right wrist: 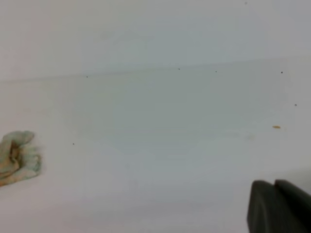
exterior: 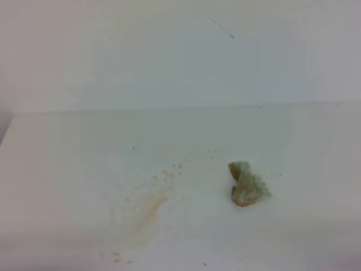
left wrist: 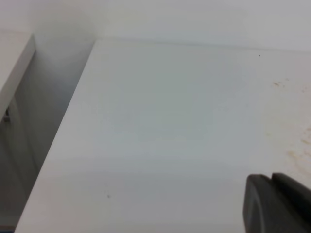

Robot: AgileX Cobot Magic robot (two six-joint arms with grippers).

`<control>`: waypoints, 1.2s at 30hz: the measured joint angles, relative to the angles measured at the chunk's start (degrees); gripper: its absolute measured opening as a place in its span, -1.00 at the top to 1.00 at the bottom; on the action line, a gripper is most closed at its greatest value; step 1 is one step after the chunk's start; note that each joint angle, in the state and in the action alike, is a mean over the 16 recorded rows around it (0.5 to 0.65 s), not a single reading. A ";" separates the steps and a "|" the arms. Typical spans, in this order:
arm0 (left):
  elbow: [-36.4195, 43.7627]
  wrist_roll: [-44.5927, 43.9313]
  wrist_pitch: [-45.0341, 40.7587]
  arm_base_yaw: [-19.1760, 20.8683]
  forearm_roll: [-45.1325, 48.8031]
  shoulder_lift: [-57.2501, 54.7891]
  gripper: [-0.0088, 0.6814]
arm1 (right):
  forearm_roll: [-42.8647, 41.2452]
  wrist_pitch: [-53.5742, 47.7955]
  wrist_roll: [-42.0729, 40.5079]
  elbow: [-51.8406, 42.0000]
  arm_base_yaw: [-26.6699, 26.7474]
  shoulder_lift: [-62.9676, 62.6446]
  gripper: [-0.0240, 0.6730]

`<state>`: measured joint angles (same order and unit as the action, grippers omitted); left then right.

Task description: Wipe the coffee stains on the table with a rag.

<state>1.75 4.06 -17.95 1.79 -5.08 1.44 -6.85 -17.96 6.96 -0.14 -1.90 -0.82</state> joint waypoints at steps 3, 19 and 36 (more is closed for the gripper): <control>-0.13 0.00 0.00 0.00 0.00 0.00 0.98 | 0.70 0.00 -1.98 0.00 0.00 0.00 0.93; 0.13 0.00 0.00 0.00 0.00 -0.10 0.98 | 1.30 0.00 -3.29 0.00 0.00 0.00 0.93; 0.13 0.00 0.00 0.00 0.00 0.10 0.98 | 1.30 0.00 -3.47 0.00 0.00 0.11 0.93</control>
<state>1.88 4.06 -17.95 1.79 -5.08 1.54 -5.55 -17.96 3.49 -0.14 -1.90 -0.71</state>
